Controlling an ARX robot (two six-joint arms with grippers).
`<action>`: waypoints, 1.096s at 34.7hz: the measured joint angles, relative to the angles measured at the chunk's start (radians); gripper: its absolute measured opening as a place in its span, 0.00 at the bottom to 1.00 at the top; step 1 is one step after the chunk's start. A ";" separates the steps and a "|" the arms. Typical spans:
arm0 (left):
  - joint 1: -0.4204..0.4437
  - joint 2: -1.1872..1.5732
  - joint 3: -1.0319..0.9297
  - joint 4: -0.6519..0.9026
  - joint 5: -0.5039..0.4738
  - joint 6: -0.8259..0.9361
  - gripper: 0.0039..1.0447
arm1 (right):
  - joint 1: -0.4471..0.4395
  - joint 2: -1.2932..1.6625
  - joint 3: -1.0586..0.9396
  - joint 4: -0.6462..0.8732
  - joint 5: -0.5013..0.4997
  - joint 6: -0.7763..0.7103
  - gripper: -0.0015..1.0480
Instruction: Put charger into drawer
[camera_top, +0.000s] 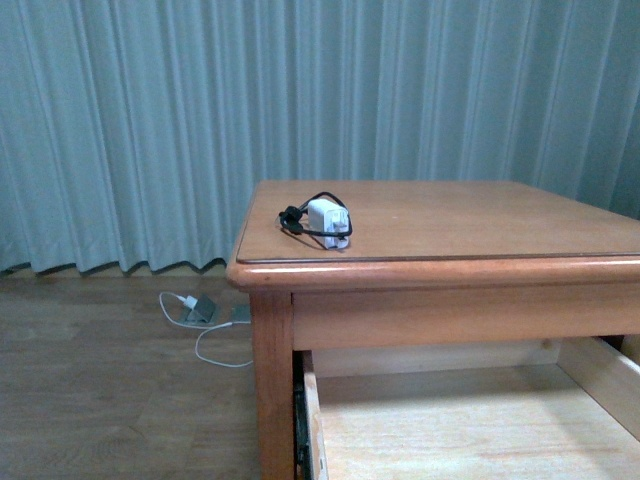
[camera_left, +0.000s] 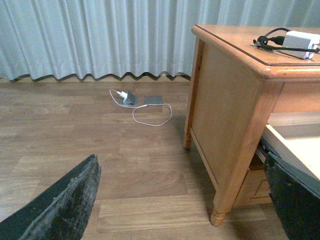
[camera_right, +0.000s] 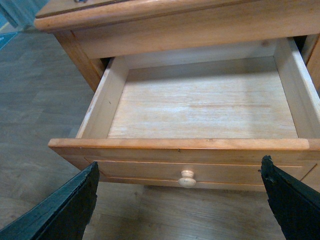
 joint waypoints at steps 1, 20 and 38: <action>0.000 0.000 0.000 0.000 0.000 0.000 0.94 | -0.001 -0.002 0.000 0.000 -0.001 0.000 0.91; 0.000 0.000 0.000 0.000 0.000 0.000 0.94 | 0.100 -0.209 -0.256 0.466 0.444 -0.038 0.20; 0.000 0.000 0.000 0.000 0.000 0.000 0.94 | 0.100 -0.223 -0.260 0.464 0.443 -0.042 0.91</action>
